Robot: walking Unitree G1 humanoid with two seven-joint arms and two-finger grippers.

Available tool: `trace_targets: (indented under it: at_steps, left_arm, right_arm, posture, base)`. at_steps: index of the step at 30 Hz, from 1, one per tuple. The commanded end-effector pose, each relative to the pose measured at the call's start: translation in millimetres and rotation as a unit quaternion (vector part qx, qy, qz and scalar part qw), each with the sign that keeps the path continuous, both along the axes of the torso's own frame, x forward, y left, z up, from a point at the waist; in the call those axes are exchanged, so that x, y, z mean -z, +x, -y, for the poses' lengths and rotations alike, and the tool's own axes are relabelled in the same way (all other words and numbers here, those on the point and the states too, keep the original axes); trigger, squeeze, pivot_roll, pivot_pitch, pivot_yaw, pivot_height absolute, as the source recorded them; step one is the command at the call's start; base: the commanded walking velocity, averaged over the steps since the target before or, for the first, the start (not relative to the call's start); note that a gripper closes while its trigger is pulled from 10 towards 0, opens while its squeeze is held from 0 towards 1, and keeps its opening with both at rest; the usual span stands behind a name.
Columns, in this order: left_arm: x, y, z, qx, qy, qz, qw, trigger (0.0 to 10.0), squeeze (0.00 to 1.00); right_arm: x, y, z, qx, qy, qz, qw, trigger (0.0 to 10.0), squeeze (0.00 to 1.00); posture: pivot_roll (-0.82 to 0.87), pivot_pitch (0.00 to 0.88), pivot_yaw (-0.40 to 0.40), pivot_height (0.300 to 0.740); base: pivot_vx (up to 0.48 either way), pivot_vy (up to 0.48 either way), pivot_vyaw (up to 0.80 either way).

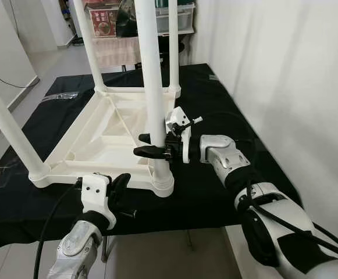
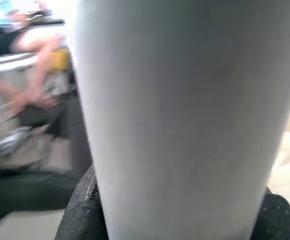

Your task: Building children table

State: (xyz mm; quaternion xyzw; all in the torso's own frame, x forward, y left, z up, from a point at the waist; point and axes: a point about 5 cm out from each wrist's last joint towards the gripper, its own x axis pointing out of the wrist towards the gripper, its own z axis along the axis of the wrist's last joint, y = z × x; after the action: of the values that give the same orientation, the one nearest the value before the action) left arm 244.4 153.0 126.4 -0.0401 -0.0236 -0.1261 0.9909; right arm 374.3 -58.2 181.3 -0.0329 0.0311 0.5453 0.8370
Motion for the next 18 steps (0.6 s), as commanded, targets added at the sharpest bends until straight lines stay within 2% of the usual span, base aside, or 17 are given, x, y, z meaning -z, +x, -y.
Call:
trace_targets:
  at_steps: [1, 3, 4, 6, 7, 8, 10, 13, 14, 17, 18]
  left_arm:
    - [-1, -1.6, -2.5, -0.003, 0.002, -0.001, 1.0, 10.0, 0.0]
    - [-2, -1.0, -4.3, -0.002, 0.002, -0.001, 1.0, 10.0, 0.0]
    - [-1, -0.9, -4.6, -0.001, 0.003, -0.002, 1.0, 10.0, 0.0]
    - [0, -0.6, -4.5, 0.0, 0.004, -0.004, 1.0, 10.0, 0.0]
    - [1, -0.3, -4.3, 0.0, 0.004, -0.006, 1.0, 10.0, 0.0]
    - [1, -0.3, -4.3, 0.0, 0.004, -0.006, 1.0, 10.0, 0.0]
    - [1, -0.3, -4.3, 0.001, 0.003, -0.006, 1.0, 10.0, 0.0]
    - [1, -0.9, -5.2, -0.006, 0.003, -0.005, 1.0, 10.0, 0.0]
    - [1, -1.0, -5.4, -0.007, 0.004, -0.005, 1.0, 10.0, 0.0]
    - [1, -1.1, -5.5, -0.007, 0.004, -0.005, 1.0, 10.0, 0.0]
    - [2, -1.3, -5.0, -0.003, 0.004, -0.006, 1.0, 10.0, 0.0]
  right_arm:
    - [39, -2.0, 11.0, 0.192, -0.028, -0.068, 0.979, 0.0, 0.0]
    - [65, -26.2, 0.5, 0.257, -0.026, -0.1, 0.961, 0.0, 0.0]
    - [70, -32.1, -3.5, 0.257, -0.044, -0.088, 0.961, 0.0, 0.0]
    - [68, -29.3, -5.4, 0.243, -0.04, -0.081, 0.966, 0.0, 0.0]
    - [64, -21.3, -0.9, 0.254, -0.034, -0.08, 0.963, 0.0, 0.0]
    - [64, -21.3, -0.9, 0.254, -0.034, -0.08, 0.963, 0.0, 0.0]
    - [60, -11.3, 3.5, 0.258, -0.033, -0.078, 0.962, 0.0, 0.0]
    - [62, -11.9, -1.1, 0.245, -0.041, -0.076, 0.966, 0.0, 0.0]
    - [61, -12.1, -3.1, 0.239, -0.046, -0.074, 0.967, 9.3, 0.0]
    - [61, -13.8, -4.6, 0.241, -0.051, -0.073, 0.966, 9.3, 0.0]
    - [50, -15.1, -9.5, 0.2, -0.029, -0.066, 0.977, 10.0, 1.0]
  posture:
    - [-0.03, 0.0, 0.008, 0.74]
    - [-0.05, 0.0, 0.037, 0.74]
    - [-0.06, 0.0, 0.039, 0.74]
    - [-0.06, 0.0, 0.037, 0.74]
    - [-0.05, 0.0, 0.034, 0.74]
    - [-0.05, 0.0, 0.034, 0.74]
    - [-0.03, 0.0, 0.02, 0.74]
    - [-0.03, 0.0, 0.021, 0.74]
    - [-0.03, 0.0, 0.022, 0.74]
    - [-0.03, 0.0, 0.022, 0.74]
    - [-0.02, 0.0, 0.025, 0.74]
  base:
    - [0.0, 0.0, 0.0]
    - [0.0, 0.0, 0.0]
    - [0.0, 0.0, 0.0]
    - [0.0, 0.0, 0.0]
    - [0.0, 0.0, 0.0]
    - [0.0, 0.0, 0.0]
    - [0.0, 0.0, 0.0]
    - [0.0, 0.0, 0.0]
    - [0.0, 0.0, 0.0]
    - [0.0, 0.0, 0.0]
    - [0.0, 0.0, 0.0]
